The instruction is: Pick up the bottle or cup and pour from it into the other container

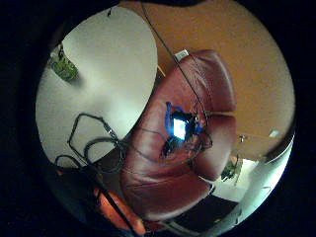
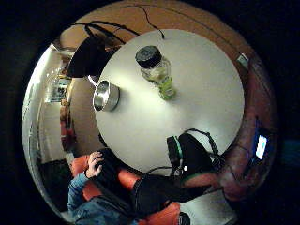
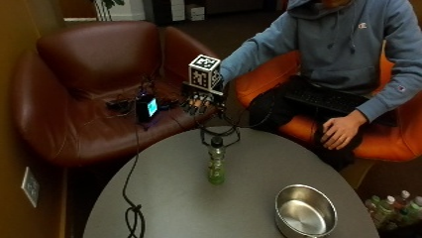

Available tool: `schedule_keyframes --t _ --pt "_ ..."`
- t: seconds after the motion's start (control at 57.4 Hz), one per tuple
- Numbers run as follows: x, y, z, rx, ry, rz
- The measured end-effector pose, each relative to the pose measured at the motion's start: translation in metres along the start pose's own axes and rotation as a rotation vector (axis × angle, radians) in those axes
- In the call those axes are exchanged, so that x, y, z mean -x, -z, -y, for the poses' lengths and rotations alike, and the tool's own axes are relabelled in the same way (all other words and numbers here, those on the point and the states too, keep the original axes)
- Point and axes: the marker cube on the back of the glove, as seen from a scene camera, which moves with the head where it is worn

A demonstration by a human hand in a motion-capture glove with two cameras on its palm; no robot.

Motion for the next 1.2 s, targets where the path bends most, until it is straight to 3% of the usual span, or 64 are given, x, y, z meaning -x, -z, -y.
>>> schedule_keyframes --t 0.279,0.61,0.784,0.906,1.202 --pt "0.011 -0.025 0.061 0.049 0.09 0.251" --pt "0.024 -0.103 0.079 0.174 0.087 0.885" --pt "0.034 -0.131 0.093 0.372 0.121 1.083" --pt "0.045 -0.141 0.111 0.467 0.209 1.186" --pt "0.064 -0.153 0.125 0.485 0.296 1.295"
